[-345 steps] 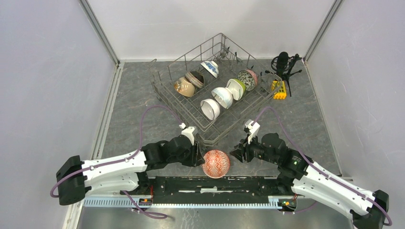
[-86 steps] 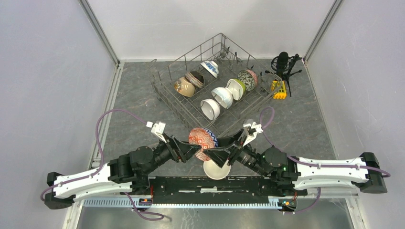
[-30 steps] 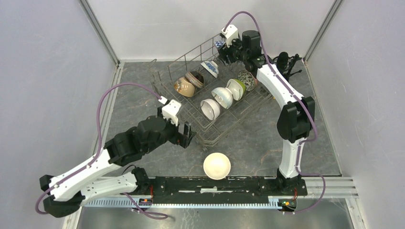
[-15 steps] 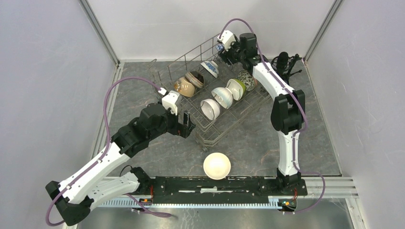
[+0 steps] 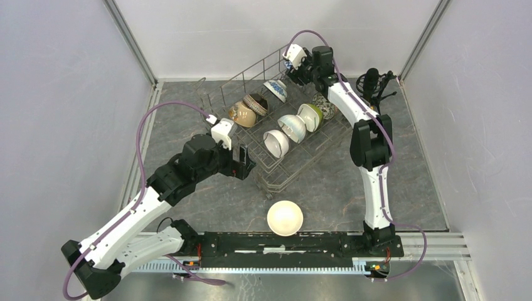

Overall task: Load the bowls into the dish rack
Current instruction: Place the bowl in the dish rack.

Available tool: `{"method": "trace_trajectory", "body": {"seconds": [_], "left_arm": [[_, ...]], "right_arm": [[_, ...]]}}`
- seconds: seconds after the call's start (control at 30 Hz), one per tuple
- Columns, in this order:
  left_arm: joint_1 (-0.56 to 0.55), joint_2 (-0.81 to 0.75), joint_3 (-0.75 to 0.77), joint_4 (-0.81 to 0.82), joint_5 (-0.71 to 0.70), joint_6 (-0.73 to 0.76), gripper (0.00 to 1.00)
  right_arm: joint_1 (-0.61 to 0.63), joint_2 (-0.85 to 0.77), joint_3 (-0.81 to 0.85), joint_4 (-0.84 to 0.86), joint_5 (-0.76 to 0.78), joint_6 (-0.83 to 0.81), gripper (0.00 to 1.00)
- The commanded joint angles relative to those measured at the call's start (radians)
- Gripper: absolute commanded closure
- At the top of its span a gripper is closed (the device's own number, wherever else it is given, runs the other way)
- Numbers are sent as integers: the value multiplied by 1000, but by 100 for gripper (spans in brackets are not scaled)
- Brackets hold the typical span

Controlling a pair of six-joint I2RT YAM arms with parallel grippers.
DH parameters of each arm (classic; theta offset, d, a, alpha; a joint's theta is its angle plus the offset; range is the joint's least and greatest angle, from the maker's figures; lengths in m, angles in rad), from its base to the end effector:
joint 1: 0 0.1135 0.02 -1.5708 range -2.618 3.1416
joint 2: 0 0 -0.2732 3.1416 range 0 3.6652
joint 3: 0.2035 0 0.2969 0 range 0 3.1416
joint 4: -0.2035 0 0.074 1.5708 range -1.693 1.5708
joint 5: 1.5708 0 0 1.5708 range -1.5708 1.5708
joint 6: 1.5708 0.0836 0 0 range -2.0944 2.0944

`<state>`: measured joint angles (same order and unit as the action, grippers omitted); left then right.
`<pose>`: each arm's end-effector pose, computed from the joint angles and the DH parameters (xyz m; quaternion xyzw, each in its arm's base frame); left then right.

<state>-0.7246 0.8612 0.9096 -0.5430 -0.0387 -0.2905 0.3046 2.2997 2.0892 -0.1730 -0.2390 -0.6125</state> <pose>0.2030 -0.1753 0.3200 0.1752 0.8405 -0.2345 0.4559 0.6073 0.2117 0.2571 -0.4241 0.7085 0.0125 0.5640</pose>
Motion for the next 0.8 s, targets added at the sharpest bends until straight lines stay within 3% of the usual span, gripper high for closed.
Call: {"method": "trace_trajectory", "body": {"seconds": [0.0,0.7,0.77], "left_arm": [[17,-13,-2,49,34,11,0],[47,-12,-1,52,89,4,0],[49,-10,-1,52,92,4,0]], "right_arm": [[-9,15,64,96,-25,-38,100],[-8,89,84,151,1,17,100],[-8,89,78,155,8,20,93]]}}
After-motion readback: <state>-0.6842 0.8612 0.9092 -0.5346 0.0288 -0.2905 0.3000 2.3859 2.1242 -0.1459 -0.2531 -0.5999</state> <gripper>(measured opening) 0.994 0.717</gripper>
